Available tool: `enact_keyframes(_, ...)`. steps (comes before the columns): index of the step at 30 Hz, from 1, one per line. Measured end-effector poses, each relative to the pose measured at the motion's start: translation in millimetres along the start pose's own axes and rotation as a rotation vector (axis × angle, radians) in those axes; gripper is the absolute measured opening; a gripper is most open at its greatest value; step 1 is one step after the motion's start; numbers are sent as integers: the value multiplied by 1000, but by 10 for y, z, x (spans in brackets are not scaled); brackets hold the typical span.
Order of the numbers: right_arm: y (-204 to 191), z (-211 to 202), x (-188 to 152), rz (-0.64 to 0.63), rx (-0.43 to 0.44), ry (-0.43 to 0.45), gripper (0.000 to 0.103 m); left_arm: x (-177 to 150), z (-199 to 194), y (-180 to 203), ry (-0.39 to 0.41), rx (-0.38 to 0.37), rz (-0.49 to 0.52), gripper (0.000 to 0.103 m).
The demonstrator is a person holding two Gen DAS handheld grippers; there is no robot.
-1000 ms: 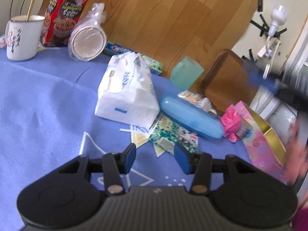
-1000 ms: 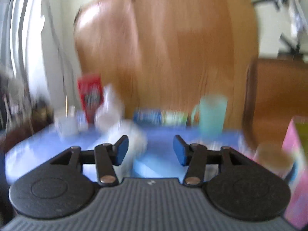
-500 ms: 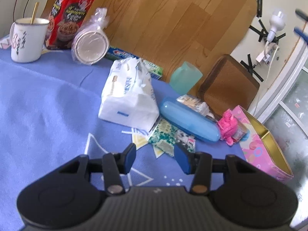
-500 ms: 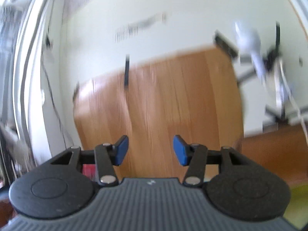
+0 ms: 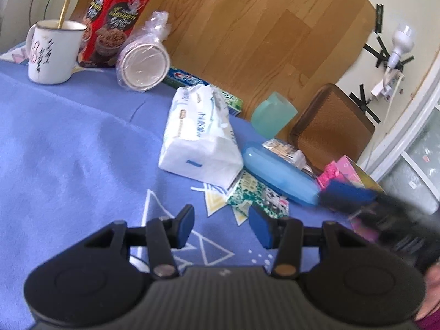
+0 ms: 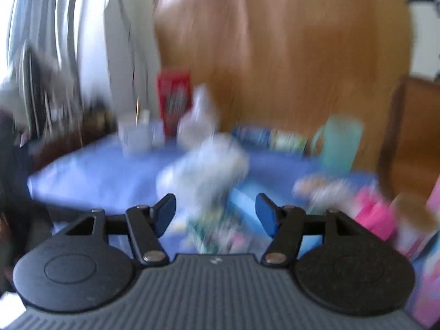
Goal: Organize soft objects
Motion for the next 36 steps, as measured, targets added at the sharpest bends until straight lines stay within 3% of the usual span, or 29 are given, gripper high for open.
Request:
enact_keyframes(2,-65,208,-36,-43,-22,-50,70,-7,-15,-4,-6,-2,-8,45)
enact_keyframes(5,-12,464,-72,-18,19,-118,71,-27,-40,12,-12,3,3,46)
enact_keyframes(8,-32,484,-162,-27,-17,-153,60,-49,-48,27,-23,9,6,48)
enact_keyframes(11,-150,240,-155,-23,47,-134,52,-79,-29,57,-34,6,8,48)
enact_keyframes(16,-547,-264,-416,-87,75,-133,53,-252,39,246,-86,-33,46,48)
enact_keyframes(19,-659,-524,-597,-87,30,-112,66,-367,42,378,-103,-37,88,48)
enact_keyframes(20,-653,-630,-656,-60,11,-93,75,-389,29,401,-105,-38,95,48)
enact_keyframes(24,-598,-904,-881,85,-6,-52,77,-452,-69,441,-109,-40,117,48)
enact_keyframes(31,-705,-765,-941,117,-7,-37,77,-584,-22,580,-138,-32,166,48)
enact_keyframes(33,-724,-693,-937,119,-18,-43,76,-665,80,581,-157,-1,171,48)
enact_keyframes(36,-782,-587,-933,94,-25,-37,65,-787,142,540,-155,-12,149,41)
Point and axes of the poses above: each gripper's, at about its wrist camera, not at the fingertips, and z roughly the way its jaws point, y to its right, x to its top, the point moved 1 cm from there along z, roughly the way its jaws point, and after that the axes turned 14 degrees about -z, right-handed, at the moved point
